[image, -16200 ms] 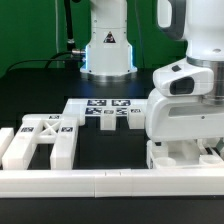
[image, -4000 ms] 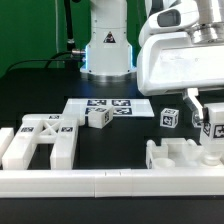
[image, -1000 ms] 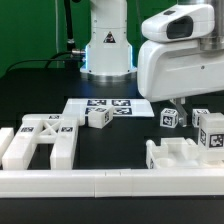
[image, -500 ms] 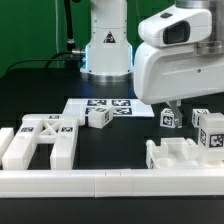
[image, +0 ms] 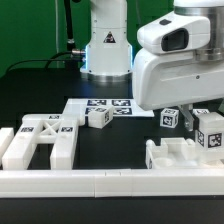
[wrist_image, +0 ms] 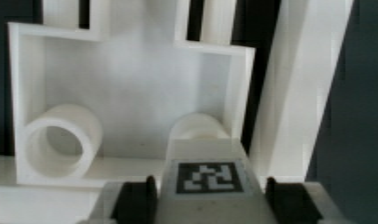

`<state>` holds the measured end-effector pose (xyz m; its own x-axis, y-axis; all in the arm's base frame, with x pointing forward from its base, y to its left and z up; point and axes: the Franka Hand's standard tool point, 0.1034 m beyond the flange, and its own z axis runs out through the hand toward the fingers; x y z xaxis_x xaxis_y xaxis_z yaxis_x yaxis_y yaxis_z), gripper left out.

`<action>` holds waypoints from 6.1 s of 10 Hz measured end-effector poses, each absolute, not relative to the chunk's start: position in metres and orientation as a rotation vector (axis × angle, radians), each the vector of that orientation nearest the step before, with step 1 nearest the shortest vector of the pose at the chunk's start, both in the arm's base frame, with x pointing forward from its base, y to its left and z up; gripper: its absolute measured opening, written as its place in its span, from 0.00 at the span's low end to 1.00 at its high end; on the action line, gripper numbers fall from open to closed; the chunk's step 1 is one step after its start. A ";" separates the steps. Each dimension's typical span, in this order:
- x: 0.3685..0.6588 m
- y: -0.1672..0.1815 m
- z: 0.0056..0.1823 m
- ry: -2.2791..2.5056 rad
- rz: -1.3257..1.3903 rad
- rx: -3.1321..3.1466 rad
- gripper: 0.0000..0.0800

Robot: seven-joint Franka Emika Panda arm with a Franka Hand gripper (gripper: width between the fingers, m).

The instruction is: Assemble chair

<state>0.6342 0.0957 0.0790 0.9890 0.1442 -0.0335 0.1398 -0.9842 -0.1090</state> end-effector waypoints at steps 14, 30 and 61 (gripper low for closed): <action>0.635 0.122 0.079 1.542 0.067 -2.543 0.36; 0.637 0.121 0.082 -0.215 0.024 -3.080 0.75; 0.640 0.116 0.083 -0.236 -0.064 -3.094 0.81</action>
Offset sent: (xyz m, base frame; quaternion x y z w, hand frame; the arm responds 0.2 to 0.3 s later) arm 0.0000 0.0000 0.0000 0.0000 0.0000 0.0650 0.9979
